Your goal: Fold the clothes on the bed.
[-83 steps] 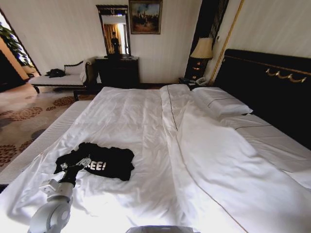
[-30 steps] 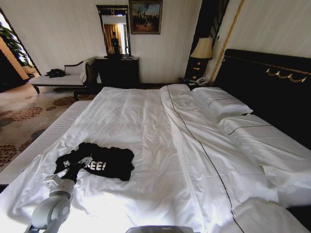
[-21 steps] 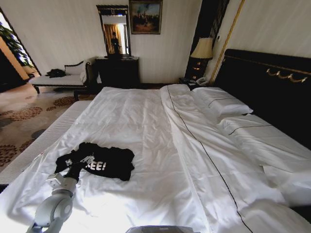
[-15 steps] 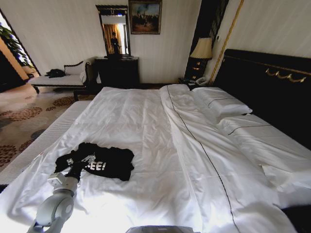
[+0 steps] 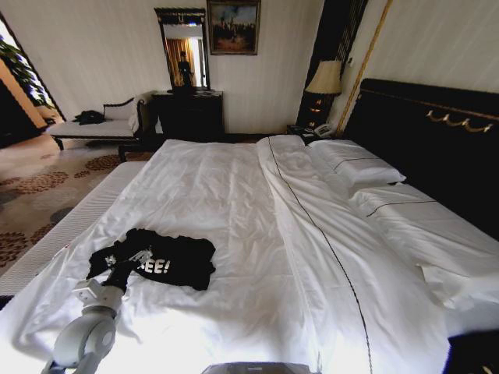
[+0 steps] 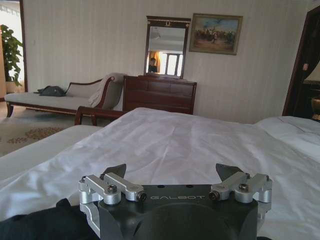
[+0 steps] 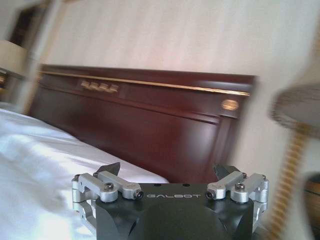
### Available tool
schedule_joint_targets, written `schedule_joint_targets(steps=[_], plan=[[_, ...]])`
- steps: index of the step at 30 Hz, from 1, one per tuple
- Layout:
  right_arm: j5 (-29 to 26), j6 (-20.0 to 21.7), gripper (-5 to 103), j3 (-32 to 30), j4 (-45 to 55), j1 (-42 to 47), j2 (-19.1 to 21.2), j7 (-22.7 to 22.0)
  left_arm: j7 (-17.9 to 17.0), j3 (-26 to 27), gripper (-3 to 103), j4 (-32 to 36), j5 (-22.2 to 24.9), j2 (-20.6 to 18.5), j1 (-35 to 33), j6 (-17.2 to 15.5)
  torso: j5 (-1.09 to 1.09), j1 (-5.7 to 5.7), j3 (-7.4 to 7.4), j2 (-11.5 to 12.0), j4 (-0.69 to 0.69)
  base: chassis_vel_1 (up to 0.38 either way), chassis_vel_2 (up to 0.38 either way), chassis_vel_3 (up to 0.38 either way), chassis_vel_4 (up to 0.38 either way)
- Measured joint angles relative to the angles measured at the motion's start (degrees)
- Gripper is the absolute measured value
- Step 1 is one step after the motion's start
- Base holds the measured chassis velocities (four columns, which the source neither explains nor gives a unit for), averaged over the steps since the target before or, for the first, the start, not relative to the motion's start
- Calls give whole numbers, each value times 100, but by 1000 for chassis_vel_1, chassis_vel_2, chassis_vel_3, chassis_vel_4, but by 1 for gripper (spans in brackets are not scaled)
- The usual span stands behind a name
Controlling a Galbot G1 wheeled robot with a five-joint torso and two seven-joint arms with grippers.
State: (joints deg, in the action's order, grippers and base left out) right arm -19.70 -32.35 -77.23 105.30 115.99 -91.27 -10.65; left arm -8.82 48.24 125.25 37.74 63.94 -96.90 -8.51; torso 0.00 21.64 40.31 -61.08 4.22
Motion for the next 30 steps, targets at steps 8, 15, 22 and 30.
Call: schedule_joint_targets(steps=[8, 15, 22, 30], plan=[[-672, 758, 100, 324, 974, -32, 558, 720, 127, 83, 100, 201, -214, 141, -271, 79, 0, 0, 0, 0, -2, 0, 0, 0, 0], [-1000, 1248, 100, 688, 1663, -382, 1028, 1463, 225, 67, 100, 410, -458, 314, -500, 149, 0, 0, 0, 0, -3, 0, 0, 0, 0], [-864, 1618, 100, 1102, 1875, -742, 1213, 1440, 222, 124, 100, 474, -563, 493, -690, 203, 0, 0, 0, 1, -3, 0, 0, 0, 0], [-494, 1794, 100, 1456, 1902, -797, 1109, 1367, 222, 168, 100, 500, -572, 566, -771, 227, 0, 0, 0, 0, -2, 0, 0, 0, 0]])
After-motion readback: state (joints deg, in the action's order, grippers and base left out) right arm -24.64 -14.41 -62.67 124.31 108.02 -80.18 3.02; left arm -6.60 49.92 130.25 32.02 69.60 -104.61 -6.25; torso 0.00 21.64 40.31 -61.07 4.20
